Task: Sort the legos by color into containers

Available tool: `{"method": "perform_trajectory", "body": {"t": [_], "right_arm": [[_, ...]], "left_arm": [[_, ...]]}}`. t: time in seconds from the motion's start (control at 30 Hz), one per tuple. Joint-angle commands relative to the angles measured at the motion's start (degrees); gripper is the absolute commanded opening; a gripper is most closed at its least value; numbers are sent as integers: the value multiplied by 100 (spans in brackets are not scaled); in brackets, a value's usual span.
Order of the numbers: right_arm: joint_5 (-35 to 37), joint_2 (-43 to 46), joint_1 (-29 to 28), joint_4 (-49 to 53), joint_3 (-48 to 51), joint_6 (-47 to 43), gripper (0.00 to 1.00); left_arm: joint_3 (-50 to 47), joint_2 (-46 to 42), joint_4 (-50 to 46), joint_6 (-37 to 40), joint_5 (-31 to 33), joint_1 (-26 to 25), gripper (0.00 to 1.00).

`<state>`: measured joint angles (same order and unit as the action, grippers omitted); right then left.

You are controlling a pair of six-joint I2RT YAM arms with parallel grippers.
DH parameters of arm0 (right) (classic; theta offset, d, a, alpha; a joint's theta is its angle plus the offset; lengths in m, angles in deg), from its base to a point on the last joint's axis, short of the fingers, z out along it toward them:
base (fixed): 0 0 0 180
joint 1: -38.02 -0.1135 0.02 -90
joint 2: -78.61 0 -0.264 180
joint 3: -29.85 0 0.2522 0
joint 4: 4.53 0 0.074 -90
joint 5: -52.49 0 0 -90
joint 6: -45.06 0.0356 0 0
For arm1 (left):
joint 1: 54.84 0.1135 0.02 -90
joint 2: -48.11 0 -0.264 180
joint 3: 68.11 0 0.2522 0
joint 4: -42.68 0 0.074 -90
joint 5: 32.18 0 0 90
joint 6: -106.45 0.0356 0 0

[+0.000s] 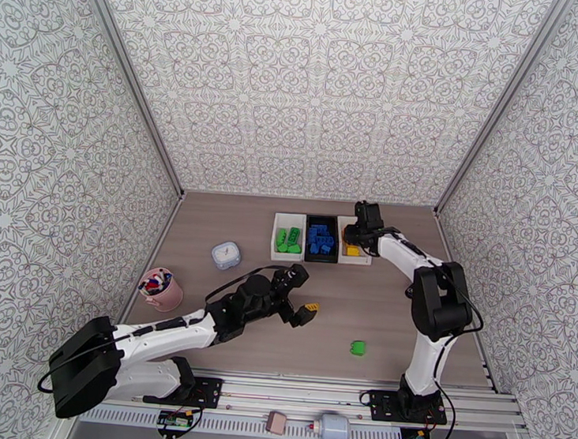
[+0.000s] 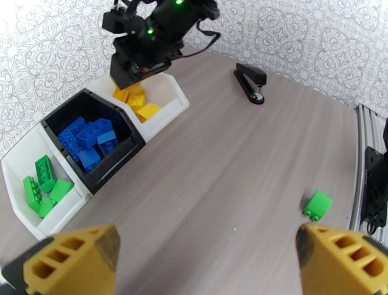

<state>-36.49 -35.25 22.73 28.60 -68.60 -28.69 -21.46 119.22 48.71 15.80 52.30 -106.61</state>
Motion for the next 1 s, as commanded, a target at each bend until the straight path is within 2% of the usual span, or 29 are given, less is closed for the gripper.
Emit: {"method": "perform_trajectory", "body": {"t": [0.0, 0.07, 0.27, 0.37, 0.67, 0.77, 0.97], "right_arm": [[-58, -297, 70, 271, -491, -156, 21], [-58, -364, 70, 273, -629, -192, 25], [-84, 67, 70, 65, -334, -166, 65], [-15, 476, 70, -92, 106, -158, 76], [169, 1711, 74, -433, 1483, -74, 82], [262, 2014, 100, -487, 1824, -195, 85], [281, 2514, 310, -556, 2272, -245, 91]], "left_arm": [[76, 95, 62, 193, -302, -43, 100], [140, 138, -24, 245, -426, -45, 100], [270, 350, -45, 569, -836, -159, 100], [382, 624, -6, 820, -1021, -357, 100], [1201, 1962, -240, 1613, -1548, -753, 100], [1779, 2439, -868, 1987, -1728, -840, 100], [2748, 3260, -1983, 2614, -1654, -1119, 100]]}}
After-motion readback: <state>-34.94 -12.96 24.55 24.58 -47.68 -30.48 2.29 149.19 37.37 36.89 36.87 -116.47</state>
